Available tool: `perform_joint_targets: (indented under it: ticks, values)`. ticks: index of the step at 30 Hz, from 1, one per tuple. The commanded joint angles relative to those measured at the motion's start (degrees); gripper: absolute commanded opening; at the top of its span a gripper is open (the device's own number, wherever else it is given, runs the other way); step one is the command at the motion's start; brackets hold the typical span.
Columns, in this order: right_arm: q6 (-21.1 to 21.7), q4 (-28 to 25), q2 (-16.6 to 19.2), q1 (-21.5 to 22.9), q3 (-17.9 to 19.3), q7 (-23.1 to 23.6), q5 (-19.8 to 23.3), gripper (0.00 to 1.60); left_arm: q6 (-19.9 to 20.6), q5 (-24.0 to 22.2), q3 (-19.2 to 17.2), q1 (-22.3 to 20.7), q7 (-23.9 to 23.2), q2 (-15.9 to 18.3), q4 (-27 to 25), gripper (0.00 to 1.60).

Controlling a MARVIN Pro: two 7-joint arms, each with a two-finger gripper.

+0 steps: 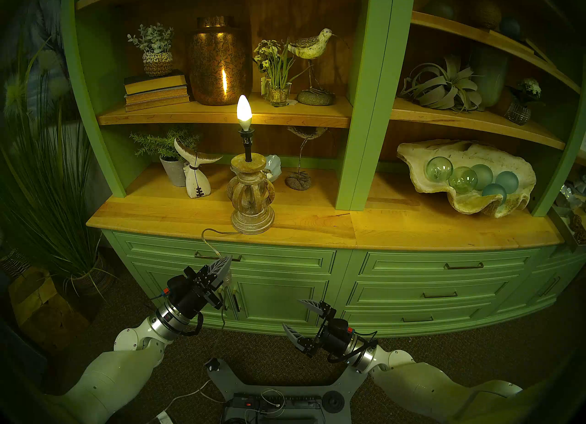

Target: Grab cable and switch light on

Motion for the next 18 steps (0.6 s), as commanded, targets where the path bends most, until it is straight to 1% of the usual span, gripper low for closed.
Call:
perform_joint_targets:
  ticks: [1, 3, 6, 9, 13, 18]
  values:
    - [-2.4, -5.7, 2.1, -6.9, 0.6, -0.1, 1.1, 1.60, -0.3, -0.2, -0.5, -1.2, 0.0, -0.1, -1.1, 0.00]
    - [-2.4, -6.8, 2.6, -8.2, 1.0, -1.1, 1.3, 1.60, -0.3, -0.2, -0.5, -1.2, 0.0, -0.1, -1.1, 0.00]
    - [-2.4, -9.1, 3.5, -10.8, 2.7, -2.6, 1.6, 1.60, -0.3, -0.3, -0.5, -1.2, 0.0, -0.1, -1.0, 0.00]
    - [-2.4, -10.9, 4.1, -12.2, 4.0, -3.3, 1.6, 1.60, -0.3, -0.3, -0.5, -1.2, -0.1, -0.1, -1.0, 0.00]
    - [-2.4, -13.6, 5.7, -14.2, 6.6, -4.6, 1.7, 1.60, -0.3, -0.3, -0.5, -1.2, -0.1, -0.1, -1.0, 0.00]
    - [-2.4, -16.7, 7.7, -16.7, 10.8, -6.6, 1.8, 1.60, -0.3, -0.3, -0.5, -1.3, -0.1, -0.1, -1.0, 0.00]
